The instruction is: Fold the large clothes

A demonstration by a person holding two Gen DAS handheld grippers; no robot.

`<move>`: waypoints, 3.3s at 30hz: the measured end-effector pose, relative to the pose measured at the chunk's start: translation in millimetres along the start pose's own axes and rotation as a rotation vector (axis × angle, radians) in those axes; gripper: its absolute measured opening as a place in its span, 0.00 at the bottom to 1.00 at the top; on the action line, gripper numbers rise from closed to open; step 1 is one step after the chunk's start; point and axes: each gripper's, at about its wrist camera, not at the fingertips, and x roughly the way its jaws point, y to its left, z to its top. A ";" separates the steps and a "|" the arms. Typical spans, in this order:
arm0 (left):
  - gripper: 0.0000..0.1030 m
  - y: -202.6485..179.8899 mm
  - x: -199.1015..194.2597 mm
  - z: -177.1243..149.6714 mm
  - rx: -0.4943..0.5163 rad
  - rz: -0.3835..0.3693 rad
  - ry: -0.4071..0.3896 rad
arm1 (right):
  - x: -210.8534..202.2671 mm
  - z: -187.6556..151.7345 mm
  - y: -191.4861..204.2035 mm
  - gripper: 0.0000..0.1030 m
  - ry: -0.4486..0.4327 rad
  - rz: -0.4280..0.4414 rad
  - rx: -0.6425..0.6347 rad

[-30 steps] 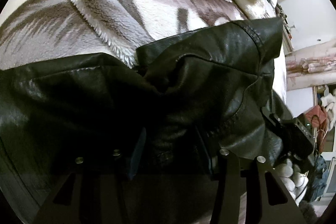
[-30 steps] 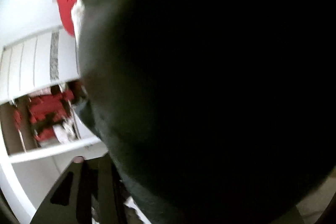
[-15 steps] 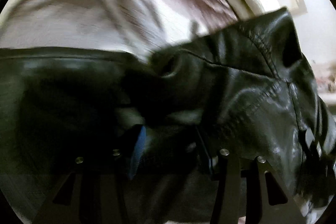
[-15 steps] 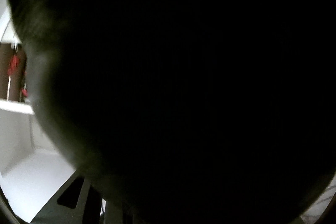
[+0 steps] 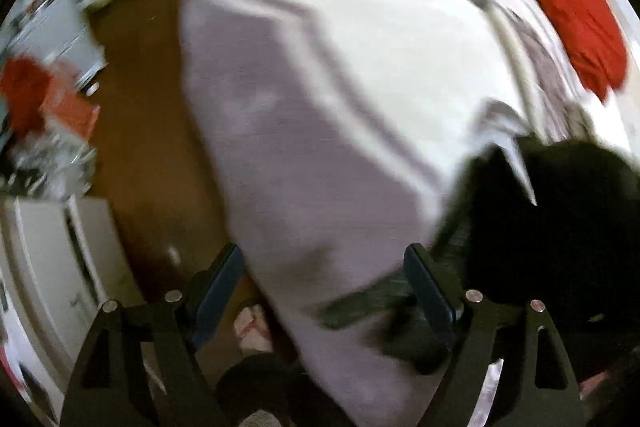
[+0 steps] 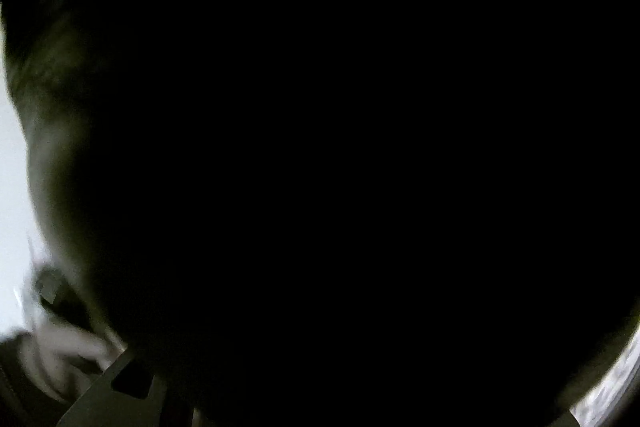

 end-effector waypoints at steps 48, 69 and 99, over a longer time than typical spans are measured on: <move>0.80 -156.2 12.7 -8.4 0.292 0.110 -0.108 | 24.6 -238.8 -319.1 0.52 -0.249 0.594 1.332; 0.23 -225.1 73.1 -27.5 0.023 -0.371 0.054 | -73.5 -78.8 -359.8 0.74 -0.003 0.303 0.608; 0.67 -174.6 80.7 -36.4 0.021 -0.428 0.234 | -78.0 -161.2 -377.7 0.64 0.027 0.363 0.981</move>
